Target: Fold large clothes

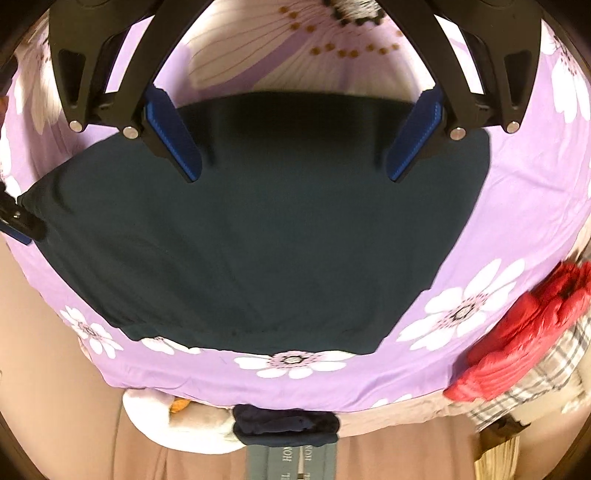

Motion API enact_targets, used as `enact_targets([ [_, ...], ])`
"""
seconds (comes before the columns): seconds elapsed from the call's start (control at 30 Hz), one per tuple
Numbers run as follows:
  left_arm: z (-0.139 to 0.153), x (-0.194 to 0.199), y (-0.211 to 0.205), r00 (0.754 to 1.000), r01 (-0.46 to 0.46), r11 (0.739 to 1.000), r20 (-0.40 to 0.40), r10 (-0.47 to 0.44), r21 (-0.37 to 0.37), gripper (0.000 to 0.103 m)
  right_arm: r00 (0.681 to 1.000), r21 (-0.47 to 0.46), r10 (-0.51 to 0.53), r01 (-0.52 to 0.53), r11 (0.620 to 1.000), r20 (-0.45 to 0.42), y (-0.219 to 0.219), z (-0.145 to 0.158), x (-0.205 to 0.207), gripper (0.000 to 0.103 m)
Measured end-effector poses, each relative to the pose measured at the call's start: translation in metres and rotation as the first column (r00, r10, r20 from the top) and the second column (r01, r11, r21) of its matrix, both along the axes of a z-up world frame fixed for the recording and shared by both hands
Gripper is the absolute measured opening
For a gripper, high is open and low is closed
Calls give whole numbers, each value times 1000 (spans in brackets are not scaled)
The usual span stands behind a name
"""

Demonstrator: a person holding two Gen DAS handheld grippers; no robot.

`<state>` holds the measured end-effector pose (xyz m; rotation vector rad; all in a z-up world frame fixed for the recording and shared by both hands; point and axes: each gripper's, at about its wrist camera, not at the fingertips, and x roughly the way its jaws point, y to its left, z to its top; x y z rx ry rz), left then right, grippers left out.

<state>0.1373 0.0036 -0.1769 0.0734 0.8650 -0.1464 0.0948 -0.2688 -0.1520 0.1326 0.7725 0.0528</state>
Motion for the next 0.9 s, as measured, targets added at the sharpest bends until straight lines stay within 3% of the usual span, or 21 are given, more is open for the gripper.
enact_targets([
  [0.1, -11, 7, -13, 999, 17, 999, -32, -16, 32, 101, 1000, -13, 25, -25, 1000, -17, 18, -10, 13, 78],
  [0.17, -21, 11, -18, 997, 27, 998, -71, -23, 52, 101, 996, -29, 38, -40, 999, -79, 27, -25, 22, 78],
  [0.33, -28, 8, -17, 996, 50, 997, -70, -46, 57, 101, 995, -159, 64, -76, 984, -80, 44, -38, 14, 79],
  [0.9, -15, -27, -3, 996, 30, 1000, -81, -30, 1, 101, 995, -63, 39, -44, 997, -87, 34, -16, -19, 79],
])
